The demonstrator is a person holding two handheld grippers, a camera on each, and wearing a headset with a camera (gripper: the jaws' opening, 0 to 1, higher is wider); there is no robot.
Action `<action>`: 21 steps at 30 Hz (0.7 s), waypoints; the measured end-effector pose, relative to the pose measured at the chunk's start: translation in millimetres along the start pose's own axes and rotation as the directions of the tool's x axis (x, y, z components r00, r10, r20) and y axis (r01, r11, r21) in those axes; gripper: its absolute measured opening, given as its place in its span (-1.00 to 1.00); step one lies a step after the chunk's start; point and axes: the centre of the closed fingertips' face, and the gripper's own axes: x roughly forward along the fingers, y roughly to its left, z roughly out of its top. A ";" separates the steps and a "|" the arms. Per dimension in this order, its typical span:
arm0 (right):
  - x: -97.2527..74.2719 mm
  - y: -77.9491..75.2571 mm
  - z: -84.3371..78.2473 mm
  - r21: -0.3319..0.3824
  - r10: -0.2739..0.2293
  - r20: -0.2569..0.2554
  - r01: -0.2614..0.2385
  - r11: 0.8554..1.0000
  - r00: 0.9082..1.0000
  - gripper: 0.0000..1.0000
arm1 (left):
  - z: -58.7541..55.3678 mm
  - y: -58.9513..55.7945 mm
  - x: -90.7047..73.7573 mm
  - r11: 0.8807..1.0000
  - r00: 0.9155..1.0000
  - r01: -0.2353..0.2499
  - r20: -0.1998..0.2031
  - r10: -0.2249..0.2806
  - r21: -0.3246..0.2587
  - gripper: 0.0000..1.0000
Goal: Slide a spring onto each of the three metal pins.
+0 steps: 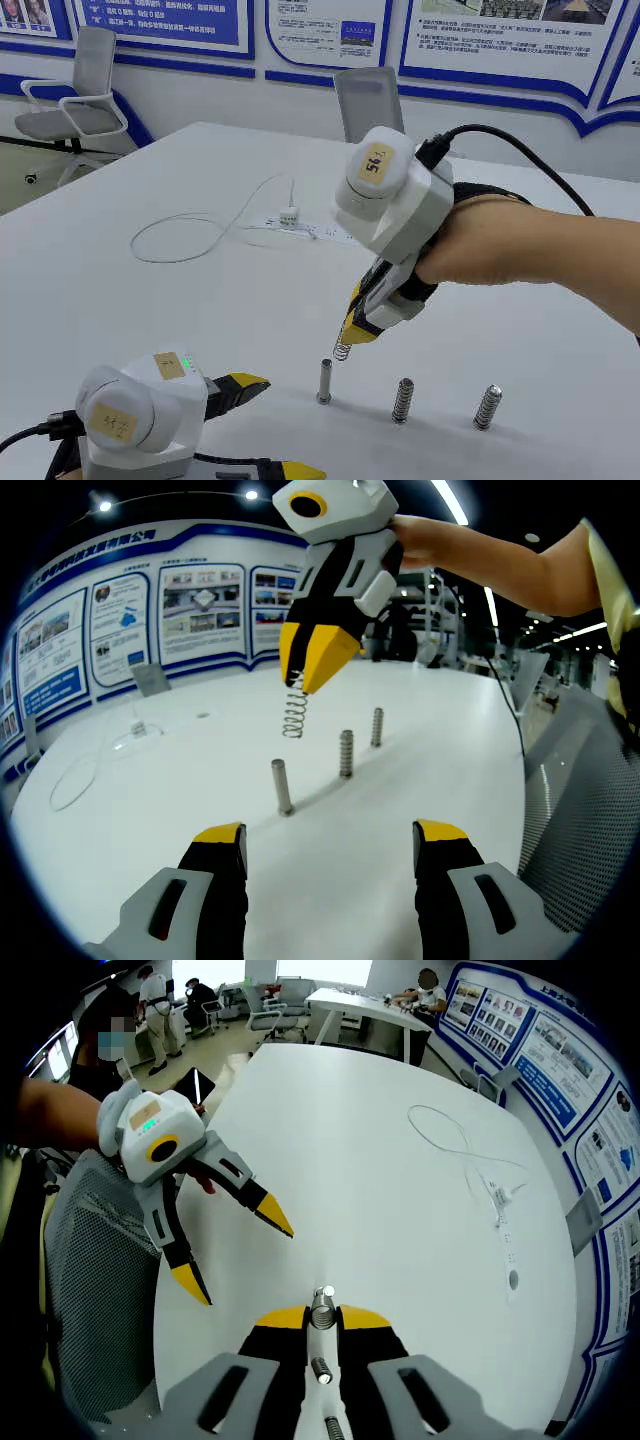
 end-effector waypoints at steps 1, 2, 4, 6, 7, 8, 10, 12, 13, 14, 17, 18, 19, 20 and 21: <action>1.5 -0.4 0.6 0.000 0.002 -0.002 -0.002 1.000 1.000 -0.76 | 0.1 0.5 -0.2 1.000 1.000 -0.002 0.001 0.002 0.000 0.38; 2.9 -1.0 1.2 0.001 0.003 -0.003 -0.003 1.000 1.000 -0.76 | 0.7 0.4 -0.4 1.000 1.000 -0.003 0.002 0.003 -0.001 0.38; 6.3 -1.5 1.7 0.001 0.008 -0.009 -0.008 1.000 1.000 -0.76 | 0.8 0.1 -0.8 1.000 1.000 -0.003 0.001 0.003 -0.001 0.38; 9.7 -2.5 1.8 0.001 0.012 -0.015 -0.012 1.000 1.000 -0.76 | 1.1 -0.3 -0.9 1.000 1.000 -0.003 0.003 0.003 0.000 0.39; 11.6 -2.6 1.5 0.001 0.015 -0.019 -0.015 1.000 1.000 -0.76 | 1.2 -0.6 -0.8 1.000 1.000 -0.002 0.003 0.002 0.000 0.39; 12.5 -2.5 1.4 0.001 0.016 -0.022 -0.016 1.000 1.000 -0.76 | 1.3 -0.6 -0.7 1.000 1.000 -0.002 0.003 0.002 0.000 0.39; 14.4 -2.2 1.8 0.002 0.022 -0.024 -0.022 1.000 0.999 -0.76 | 1.7 -0.7 -0.4 1.000 1.000 -0.004 0.004 0.004 -0.002 0.40; 16.7 -1.4 1.4 0.003 0.027 -0.030 -0.027 1.000 0.999 -0.76 | 2.3 -0.4 -0.2 1.000 1.000 -0.006 0.007 0.006 -0.004 0.42; 17.7 -2.3 0.7 0.001 0.025 -0.034 -0.025 1.000 0.999 -0.76 | 2.4 -0.4 -0.1 1.000 1.000 -0.006 0.007 0.006 -0.004 0.42; 18.2 -2.8 0.4 0.000 0.025 -0.036 -0.025 1.000 0.999 -0.76 | 2.3 -0.4 0.0 1.000 1.000 -0.006 0.007 0.006 -0.005 0.43; 19.6 -4.4 -0.2 0.005 0.027 -0.039 -0.027 1.000 0.999 -0.76 | 1.1 -0.8 0.2 1.000 1.000 -0.004 0.004 0.004 -0.005 0.43; 20.5 -5.1 -0.6 0.009 0.029 -0.041 -0.029 1.000 0.999 -0.76 | 1.1 -0.9 0.1 1.000 1.000 -0.003 0.004 0.003 -0.006 0.43; 20.9 -5.1 -0.9 0.010 0.030 -0.043 -0.029 1.000 0.999 -0.76 | 0.9 -0.8 0.0 1.000 1.000 -0.004 0.004 0.004 -0.007 0.43; 21.5 -5.0 -1.1 0.011 0.031 -0.045 -0.031 0.999 0.999 -0.76 | 0.4 -0.5 0.0 1.000 1.000 -0.005 0.003 0.005 -0.007 0.43; 22.2 -4.9 -1.4 0.011 0.033 -0.047 -0.032 0.999 0.998 -0.76 | 0.2 -0.3 0.0 1.000 1.000 -0.005 0.003 0.005 -0.008 0.43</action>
